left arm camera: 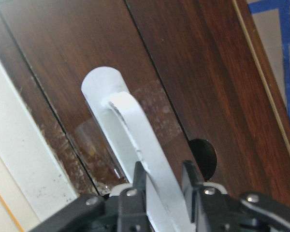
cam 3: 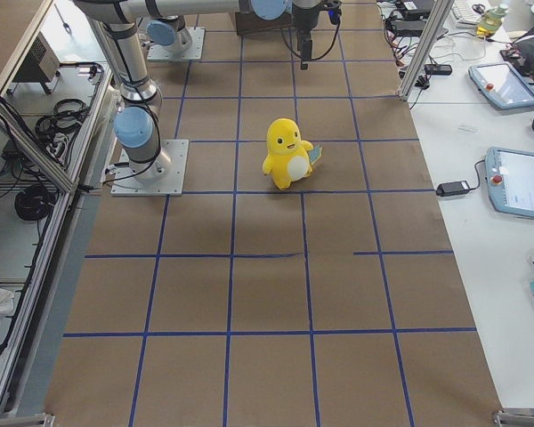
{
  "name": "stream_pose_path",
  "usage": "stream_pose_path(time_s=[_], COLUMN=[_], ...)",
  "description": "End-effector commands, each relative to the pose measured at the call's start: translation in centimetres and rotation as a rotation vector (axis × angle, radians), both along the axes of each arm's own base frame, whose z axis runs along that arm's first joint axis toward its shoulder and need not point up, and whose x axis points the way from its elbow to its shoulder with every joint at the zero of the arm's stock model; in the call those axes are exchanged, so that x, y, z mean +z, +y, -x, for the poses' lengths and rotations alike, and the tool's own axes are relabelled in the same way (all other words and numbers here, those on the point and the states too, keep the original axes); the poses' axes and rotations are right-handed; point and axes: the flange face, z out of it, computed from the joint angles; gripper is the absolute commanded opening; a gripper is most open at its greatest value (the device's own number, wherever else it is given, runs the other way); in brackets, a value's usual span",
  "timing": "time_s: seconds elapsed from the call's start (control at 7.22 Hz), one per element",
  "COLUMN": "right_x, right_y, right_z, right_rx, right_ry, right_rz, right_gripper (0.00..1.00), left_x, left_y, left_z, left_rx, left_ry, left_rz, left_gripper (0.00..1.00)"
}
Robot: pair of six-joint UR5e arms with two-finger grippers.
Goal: Pull drawer sideways
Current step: 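Pull the handle with the left gripper, sliding the drawer out of the cabinet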
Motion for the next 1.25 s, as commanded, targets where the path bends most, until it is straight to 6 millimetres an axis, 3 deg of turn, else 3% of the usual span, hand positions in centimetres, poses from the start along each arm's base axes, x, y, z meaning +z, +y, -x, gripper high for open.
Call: stream_pose_path(time_s=[0.0,0.42,1.11], right_x=[0.0,0.0,0.0], right_y=[0.0,0.0,0.0], right_z=[0.0,0.0,0.0], right_rx=[0.0,0.0,0.0], right_ry=[0.0,0.0,0.0], right_rz=[0.0,0.0,0.0], right_gripper=[1.0,1.0,1.0], left_x=[0.1,0.0,0.9], left_y=[-0.1,-0.1,-0.4], left_z=[0.1,0.7,4.4], left_rx=[-0.003,-0.01,-0.048], left_ry=[0.001,0.004,0.056], left_rz=[0.004,0.008,0.043], left_gripper=[0.35,0.35,0.35])
